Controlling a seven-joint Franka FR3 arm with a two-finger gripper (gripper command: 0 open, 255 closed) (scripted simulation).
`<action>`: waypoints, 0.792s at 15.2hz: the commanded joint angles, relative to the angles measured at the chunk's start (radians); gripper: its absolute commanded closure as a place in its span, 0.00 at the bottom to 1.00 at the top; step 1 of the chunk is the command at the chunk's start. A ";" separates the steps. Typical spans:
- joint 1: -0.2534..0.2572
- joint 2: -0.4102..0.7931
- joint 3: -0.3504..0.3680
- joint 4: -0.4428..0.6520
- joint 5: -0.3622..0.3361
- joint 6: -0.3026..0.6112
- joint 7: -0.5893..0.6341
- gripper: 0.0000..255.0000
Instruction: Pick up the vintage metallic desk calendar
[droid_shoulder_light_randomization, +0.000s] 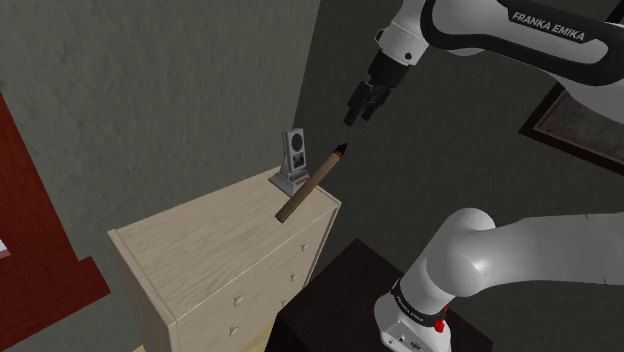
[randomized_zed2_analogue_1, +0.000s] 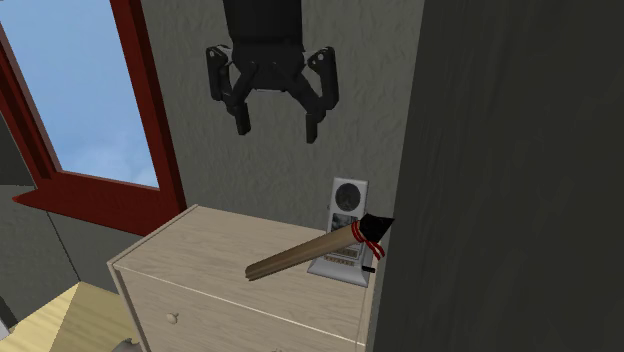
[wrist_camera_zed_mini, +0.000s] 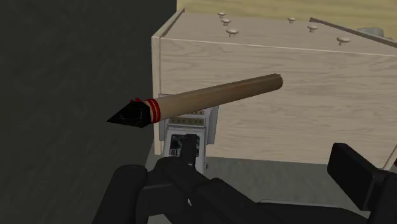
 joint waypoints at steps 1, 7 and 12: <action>0.000 0.000 0.000 0.000 0.000 0.000 0.000 0.00; -0.099 0.259 0.146 0.121 -0.031 0.075 0.341 0.00; -0.175 0.494 0.231 0.274 -0.103 0.078 0.629 0.00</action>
